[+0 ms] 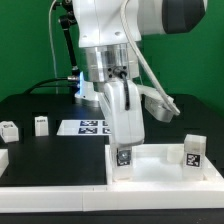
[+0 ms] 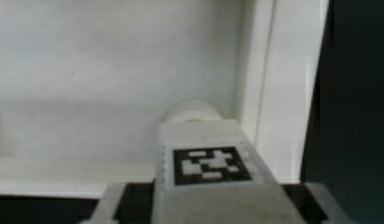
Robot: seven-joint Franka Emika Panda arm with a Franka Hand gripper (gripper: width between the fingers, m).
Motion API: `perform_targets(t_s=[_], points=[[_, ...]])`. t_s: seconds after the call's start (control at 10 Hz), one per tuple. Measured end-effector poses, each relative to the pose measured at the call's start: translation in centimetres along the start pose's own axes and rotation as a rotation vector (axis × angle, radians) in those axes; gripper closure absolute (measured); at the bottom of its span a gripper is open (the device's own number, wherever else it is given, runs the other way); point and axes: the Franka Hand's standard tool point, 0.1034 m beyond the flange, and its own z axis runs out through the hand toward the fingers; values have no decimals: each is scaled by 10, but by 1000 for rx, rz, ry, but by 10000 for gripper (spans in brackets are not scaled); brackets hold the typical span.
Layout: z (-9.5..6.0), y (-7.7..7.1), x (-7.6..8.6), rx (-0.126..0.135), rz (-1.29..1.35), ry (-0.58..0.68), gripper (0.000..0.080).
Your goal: Assemble square table
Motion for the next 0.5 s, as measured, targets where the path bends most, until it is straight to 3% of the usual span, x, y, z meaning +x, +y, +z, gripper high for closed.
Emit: perform_targets(t_s=[0.2, 0.5], points=[[0, 0, 0, 0, -50, 1, 511], [-1, 0, -10, -1, -543, 26, 189]])
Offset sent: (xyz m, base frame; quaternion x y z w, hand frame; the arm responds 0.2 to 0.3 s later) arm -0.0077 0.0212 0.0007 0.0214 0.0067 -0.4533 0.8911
